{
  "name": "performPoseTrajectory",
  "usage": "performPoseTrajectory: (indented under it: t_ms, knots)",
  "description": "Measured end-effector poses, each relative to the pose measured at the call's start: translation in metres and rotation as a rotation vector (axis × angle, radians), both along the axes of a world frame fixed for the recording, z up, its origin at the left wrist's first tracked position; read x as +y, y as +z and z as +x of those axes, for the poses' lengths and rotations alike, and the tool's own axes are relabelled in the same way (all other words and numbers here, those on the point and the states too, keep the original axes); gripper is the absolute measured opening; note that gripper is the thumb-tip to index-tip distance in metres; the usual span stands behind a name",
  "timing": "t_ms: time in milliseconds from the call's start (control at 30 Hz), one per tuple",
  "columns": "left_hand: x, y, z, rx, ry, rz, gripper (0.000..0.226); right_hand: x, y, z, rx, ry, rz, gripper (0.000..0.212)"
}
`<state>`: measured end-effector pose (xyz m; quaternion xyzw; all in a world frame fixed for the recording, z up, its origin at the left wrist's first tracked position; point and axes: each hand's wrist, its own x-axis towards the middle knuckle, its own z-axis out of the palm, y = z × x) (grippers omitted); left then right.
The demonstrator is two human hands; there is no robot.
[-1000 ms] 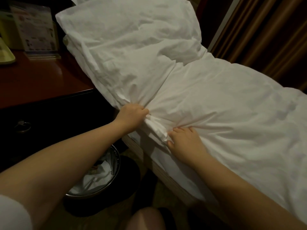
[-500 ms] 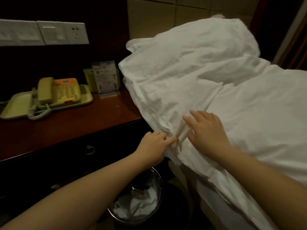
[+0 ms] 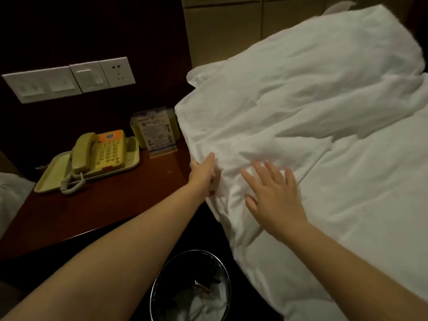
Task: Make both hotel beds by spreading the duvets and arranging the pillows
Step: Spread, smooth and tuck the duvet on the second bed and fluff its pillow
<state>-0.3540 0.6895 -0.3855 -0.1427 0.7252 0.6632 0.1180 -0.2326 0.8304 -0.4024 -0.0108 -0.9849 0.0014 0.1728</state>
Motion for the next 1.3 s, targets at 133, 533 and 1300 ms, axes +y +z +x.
performPoseTrajectory:
  t_ms: [133,533,1300]
  knots:
    - [0.006,0.012,-0.015,-0.218,0.128,0.243,0.08,0.006,0.036,-0.006,-0.11,0.013,-0.096,0.058]
    - [-0.056,0.076,-0.037,-0.281,0.068,-0.684,0.055,0.013,0.118,-0.03,-0.37,0.096,-0.24,0.064]
    - [0.066,0.391,0.019,0.486,-0.657,-1.141,0.071,0.04,0.389,-0.021,-0.218,-0.351,-0.304,0.062]
